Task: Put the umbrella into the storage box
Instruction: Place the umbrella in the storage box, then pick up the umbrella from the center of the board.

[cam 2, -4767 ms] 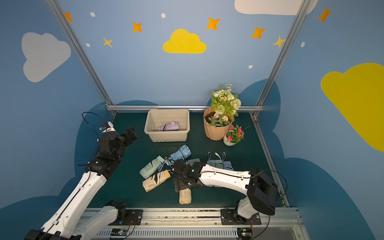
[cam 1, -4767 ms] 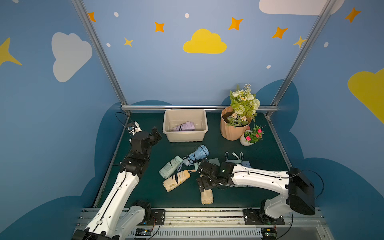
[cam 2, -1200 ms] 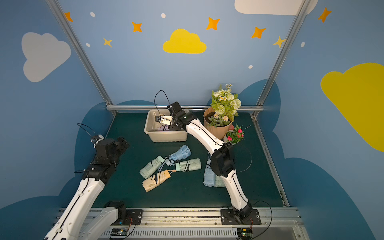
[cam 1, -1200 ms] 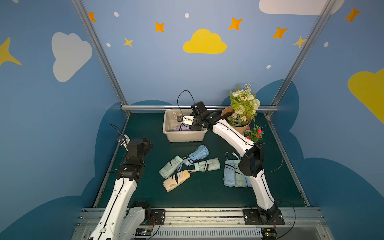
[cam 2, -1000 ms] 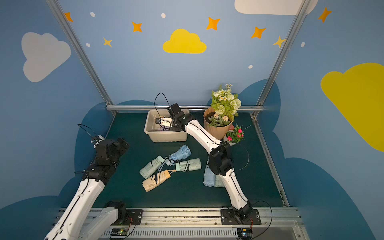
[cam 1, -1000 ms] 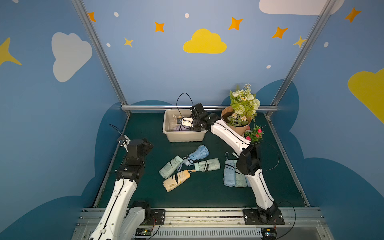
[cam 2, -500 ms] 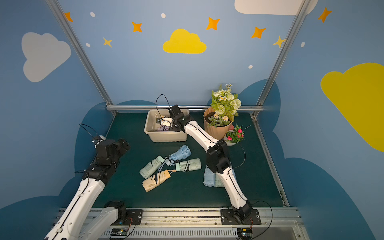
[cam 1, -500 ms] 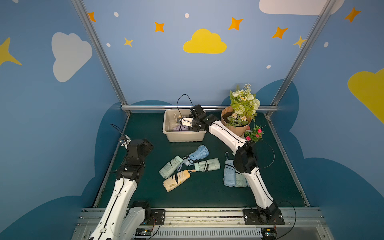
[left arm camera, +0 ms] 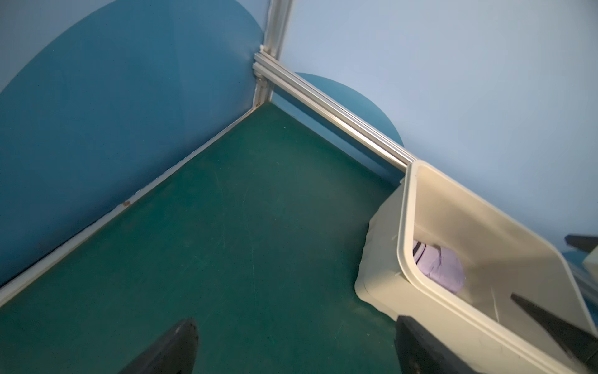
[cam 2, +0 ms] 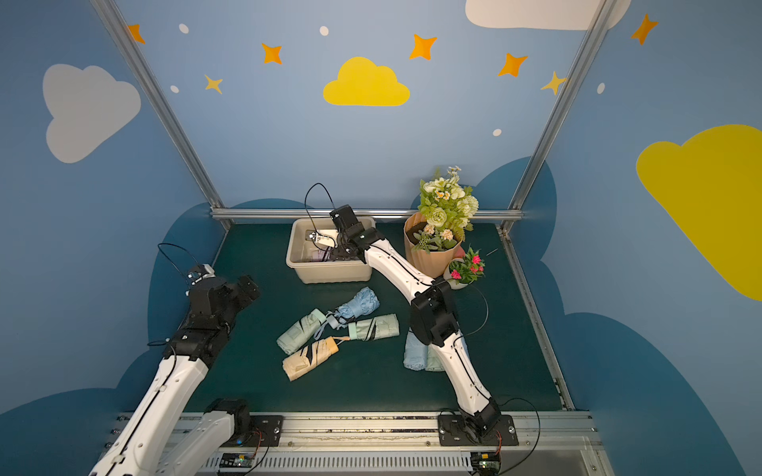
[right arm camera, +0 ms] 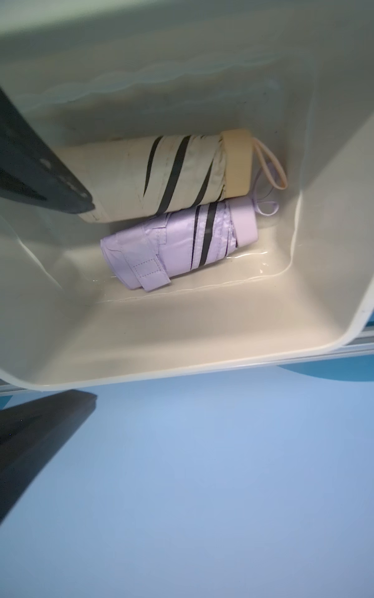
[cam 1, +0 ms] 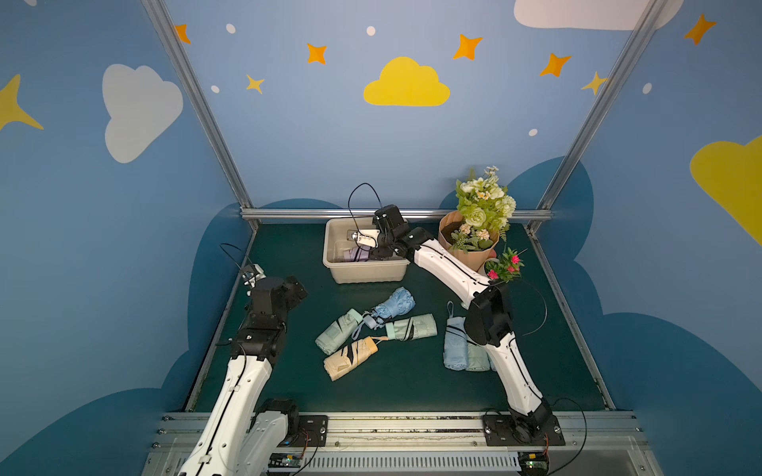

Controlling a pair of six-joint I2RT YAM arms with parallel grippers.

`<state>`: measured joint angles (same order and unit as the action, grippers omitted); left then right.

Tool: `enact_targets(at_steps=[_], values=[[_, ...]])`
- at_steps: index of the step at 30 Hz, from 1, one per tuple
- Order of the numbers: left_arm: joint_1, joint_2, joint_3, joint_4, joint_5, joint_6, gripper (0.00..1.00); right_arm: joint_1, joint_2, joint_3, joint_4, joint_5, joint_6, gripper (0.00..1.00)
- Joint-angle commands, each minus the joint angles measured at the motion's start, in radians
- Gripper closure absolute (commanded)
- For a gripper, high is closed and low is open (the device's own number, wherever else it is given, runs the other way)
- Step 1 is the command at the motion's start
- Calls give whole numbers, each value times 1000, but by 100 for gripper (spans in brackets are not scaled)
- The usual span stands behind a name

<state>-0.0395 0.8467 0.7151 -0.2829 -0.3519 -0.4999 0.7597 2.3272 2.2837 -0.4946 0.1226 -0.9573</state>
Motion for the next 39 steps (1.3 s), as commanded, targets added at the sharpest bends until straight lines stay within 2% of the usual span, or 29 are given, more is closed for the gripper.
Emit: enact_targets(at_steps=[1,5,10,16,19,22,26,33,39], values=[[3,22,41,60,131,231,0,30,-186,-95,106,-4,104,9],[-5,64,79,44,271,452,0,68,-364,-344,246,14,235,10],[-13,81,73,-17,411,653,0,127,-540,-600,325,97,378,11],[-40,151,82,-200,563,838,0,191,-717,-890,452,166,551,13],[-86,179,84,-246,562,868,0,226,-789,-1027,545,197,661,13],[-160,222,96,-310,560,926,0,248,-832,-1085,523,221,768,13],[-276,296,102,-394,459,1004,0,269,-888,-1126,471,273,800,13],[-305,347,97,-420,420,1025,0,271,-1002,-1209,420,360,831,13],[-316,412,107,-414,353,1021,0,271,-1067,-1257,385,354,881,13]])
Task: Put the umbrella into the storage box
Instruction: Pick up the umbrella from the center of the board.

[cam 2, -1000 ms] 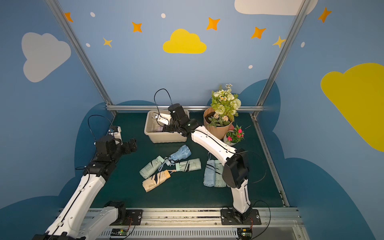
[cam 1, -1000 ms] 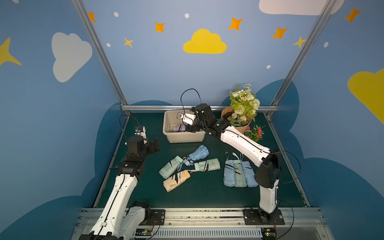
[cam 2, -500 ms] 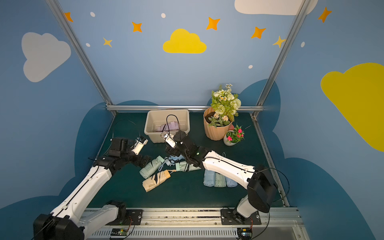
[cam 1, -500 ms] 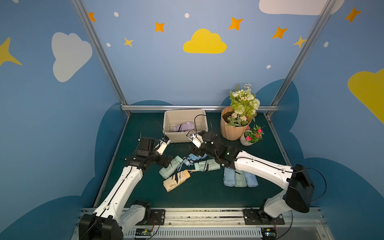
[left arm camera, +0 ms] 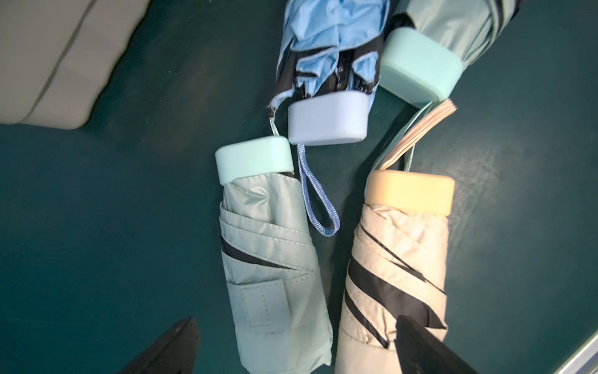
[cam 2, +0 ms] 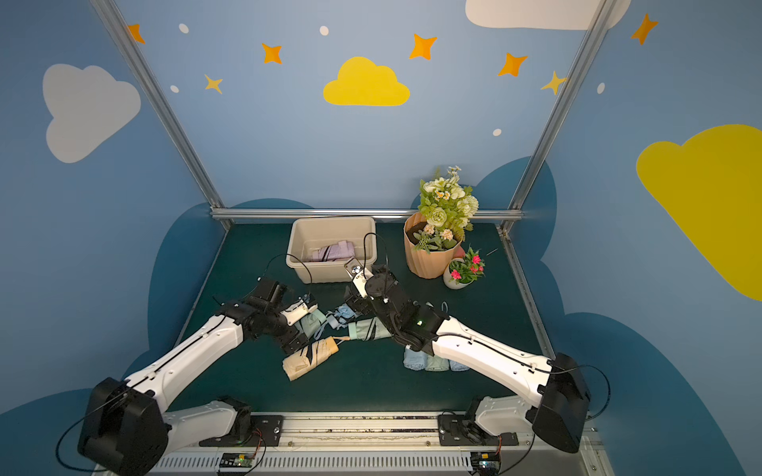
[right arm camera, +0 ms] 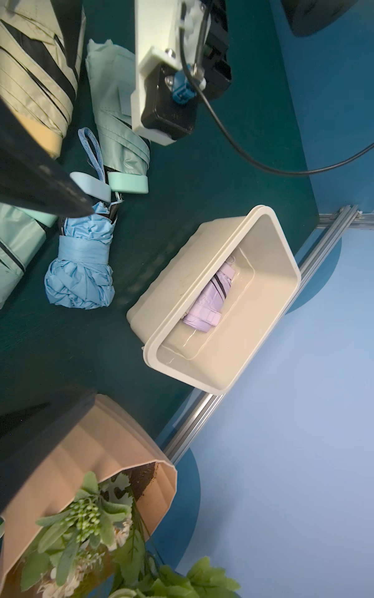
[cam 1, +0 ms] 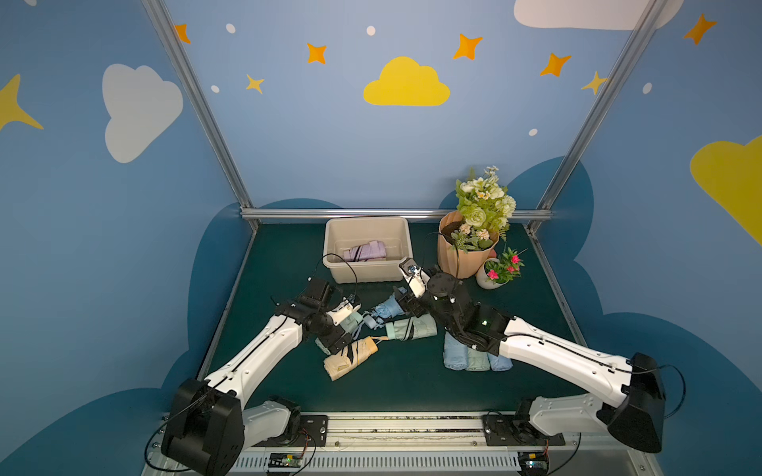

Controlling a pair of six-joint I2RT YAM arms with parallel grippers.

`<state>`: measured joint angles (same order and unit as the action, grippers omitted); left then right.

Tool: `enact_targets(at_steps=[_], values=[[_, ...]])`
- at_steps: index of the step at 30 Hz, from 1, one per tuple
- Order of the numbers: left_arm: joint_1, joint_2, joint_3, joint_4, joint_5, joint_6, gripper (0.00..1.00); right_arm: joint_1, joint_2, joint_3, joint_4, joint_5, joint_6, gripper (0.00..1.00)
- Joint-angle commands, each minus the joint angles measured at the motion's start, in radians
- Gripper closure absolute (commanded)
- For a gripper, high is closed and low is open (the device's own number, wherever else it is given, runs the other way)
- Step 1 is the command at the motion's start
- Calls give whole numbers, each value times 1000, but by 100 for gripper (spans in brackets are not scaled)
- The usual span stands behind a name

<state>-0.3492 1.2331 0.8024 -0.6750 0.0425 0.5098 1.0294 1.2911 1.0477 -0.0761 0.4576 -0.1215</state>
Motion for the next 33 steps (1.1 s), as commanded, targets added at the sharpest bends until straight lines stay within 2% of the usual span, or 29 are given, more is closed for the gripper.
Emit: enact_targets(at_steps=[1,14,18,24,33], values=[[-8,34,22,-18,-49,7,0,1,-41,-28,-34,16,51,13],[-28,196,72,1,-101,-46,5,1,-122,-89,-44,58,104,13],[-37,242,90,-14,-86,-62,5,2,-127,-92,-48,66,105,13],[-48,313,115,-26,-164,-83,6,1,-133,-100,-45,75,110,13],[-53,347,88,-1,-163,-89,9,1,-131,-101,-41,88,113,13]])
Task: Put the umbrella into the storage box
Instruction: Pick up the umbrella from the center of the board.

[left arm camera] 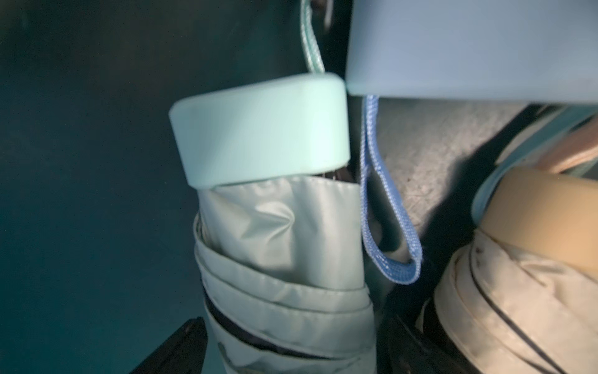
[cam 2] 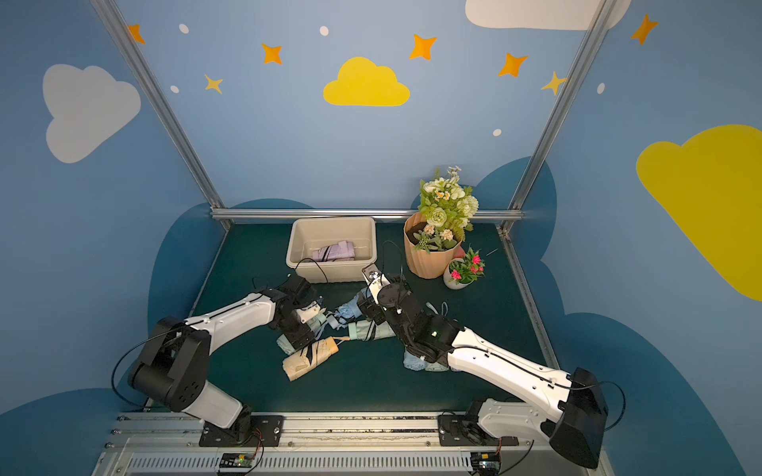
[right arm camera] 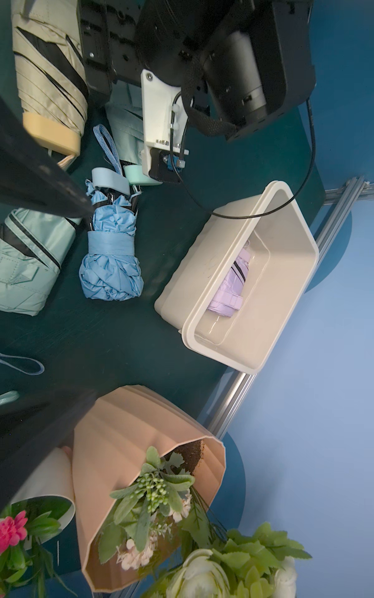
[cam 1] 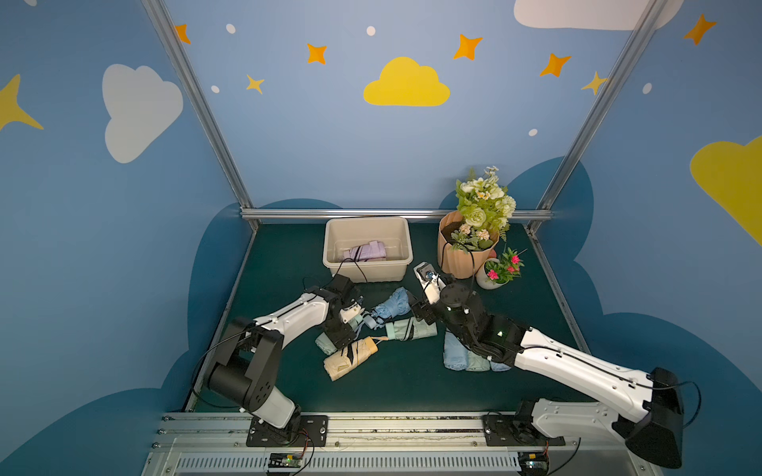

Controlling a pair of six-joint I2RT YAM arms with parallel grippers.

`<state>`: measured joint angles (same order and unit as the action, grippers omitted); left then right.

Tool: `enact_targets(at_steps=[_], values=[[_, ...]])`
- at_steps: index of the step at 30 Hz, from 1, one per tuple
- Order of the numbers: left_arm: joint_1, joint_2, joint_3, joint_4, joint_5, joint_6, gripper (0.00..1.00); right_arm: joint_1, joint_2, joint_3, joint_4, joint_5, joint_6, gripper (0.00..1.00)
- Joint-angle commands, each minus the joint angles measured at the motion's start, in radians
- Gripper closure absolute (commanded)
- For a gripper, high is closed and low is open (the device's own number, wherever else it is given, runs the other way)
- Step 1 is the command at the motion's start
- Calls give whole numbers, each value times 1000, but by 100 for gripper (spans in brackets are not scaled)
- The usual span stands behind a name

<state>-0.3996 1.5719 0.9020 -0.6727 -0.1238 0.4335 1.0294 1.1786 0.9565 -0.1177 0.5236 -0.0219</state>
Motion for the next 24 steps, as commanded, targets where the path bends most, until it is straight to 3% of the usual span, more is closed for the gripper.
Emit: enact_targets(at_steps=[1,16,24], values=[[-2,13,-15,1,4,-14,10,1,-18,-10,3,23,15,13],[-4,51,-9,0,-26,-7,28,0,-25,-24,-3,23,24,13],[-4,-45,-40,-11,-29,-3,37,0,-40,-42,-11,12,25,13]])
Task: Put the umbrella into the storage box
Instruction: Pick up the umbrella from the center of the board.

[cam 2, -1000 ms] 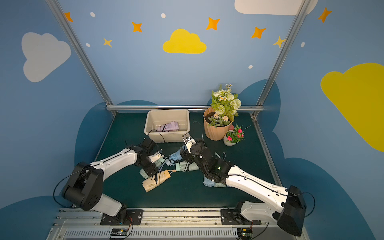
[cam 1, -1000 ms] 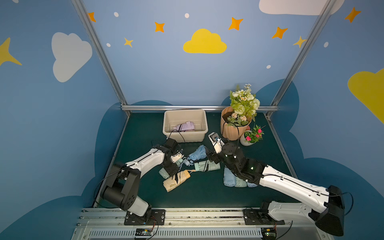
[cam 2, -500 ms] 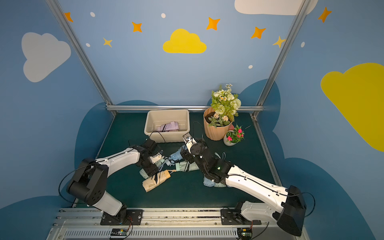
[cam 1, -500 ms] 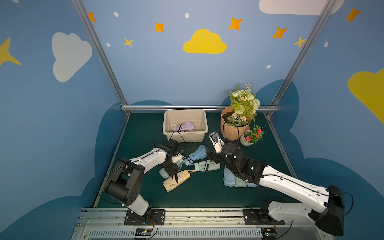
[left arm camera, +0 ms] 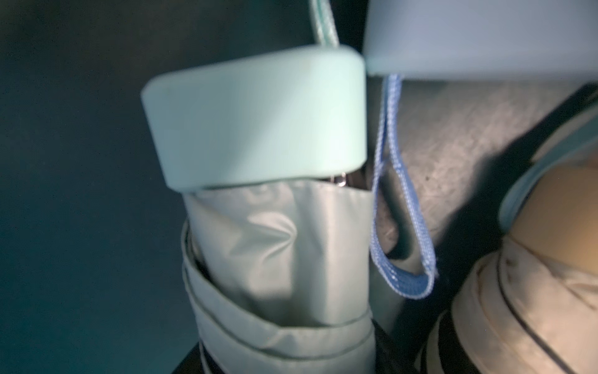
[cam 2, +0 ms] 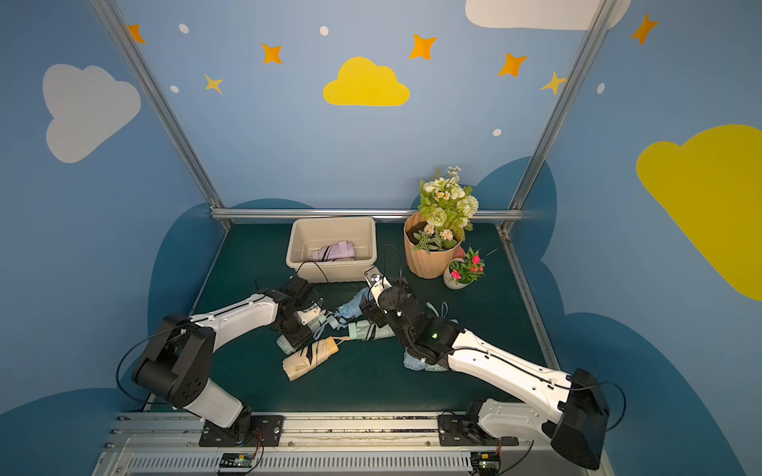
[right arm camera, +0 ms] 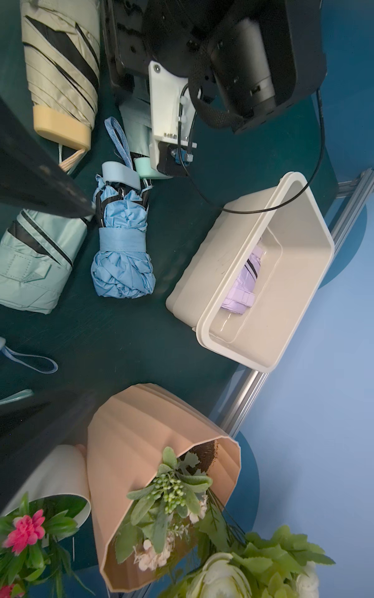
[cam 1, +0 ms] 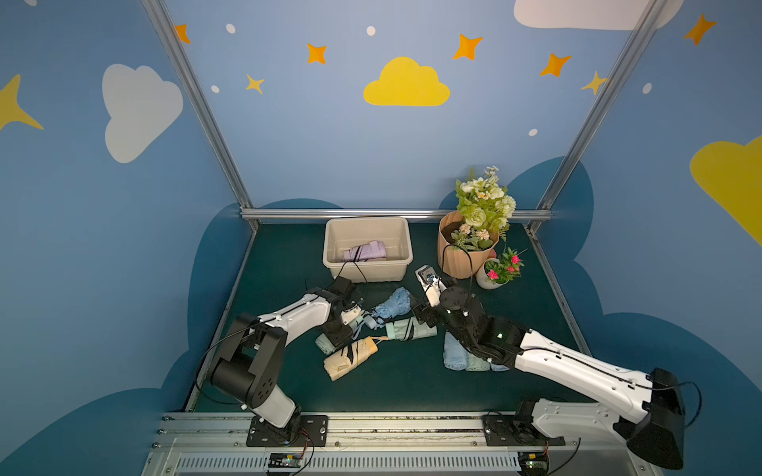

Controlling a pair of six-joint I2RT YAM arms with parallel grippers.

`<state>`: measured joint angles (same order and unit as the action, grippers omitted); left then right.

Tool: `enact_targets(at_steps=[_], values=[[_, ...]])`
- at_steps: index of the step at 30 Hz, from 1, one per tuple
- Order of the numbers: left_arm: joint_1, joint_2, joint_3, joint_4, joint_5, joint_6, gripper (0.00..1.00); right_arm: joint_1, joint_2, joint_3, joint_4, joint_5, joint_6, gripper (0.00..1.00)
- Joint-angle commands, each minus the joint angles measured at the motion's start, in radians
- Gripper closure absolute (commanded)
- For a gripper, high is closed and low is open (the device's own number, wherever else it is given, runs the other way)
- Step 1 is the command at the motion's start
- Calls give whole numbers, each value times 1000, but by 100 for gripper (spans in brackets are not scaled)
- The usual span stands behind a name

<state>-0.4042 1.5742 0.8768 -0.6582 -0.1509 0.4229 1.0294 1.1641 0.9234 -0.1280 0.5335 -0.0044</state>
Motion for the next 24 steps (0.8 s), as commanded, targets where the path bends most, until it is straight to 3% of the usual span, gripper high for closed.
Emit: enact_targets(at_steps=[1,9,17,21,24], values=[[1,-64,-20,-27,-5,12,38,0,-26,-10,-1,0,7,13],[0,-190,-34,-49,-55,42,46,-2,-41,-24,-1,9,3,12],[0,-408,-57,-40,-139,148,46,-3,-80,-83,11,11,79,12],[-3,-554,-93,40,-127,239,45,-3,-96,-122,44,9,114,12],[-6,-681,-123,140,-48,324,44,-3,-99,-139,65,6,116,12]])
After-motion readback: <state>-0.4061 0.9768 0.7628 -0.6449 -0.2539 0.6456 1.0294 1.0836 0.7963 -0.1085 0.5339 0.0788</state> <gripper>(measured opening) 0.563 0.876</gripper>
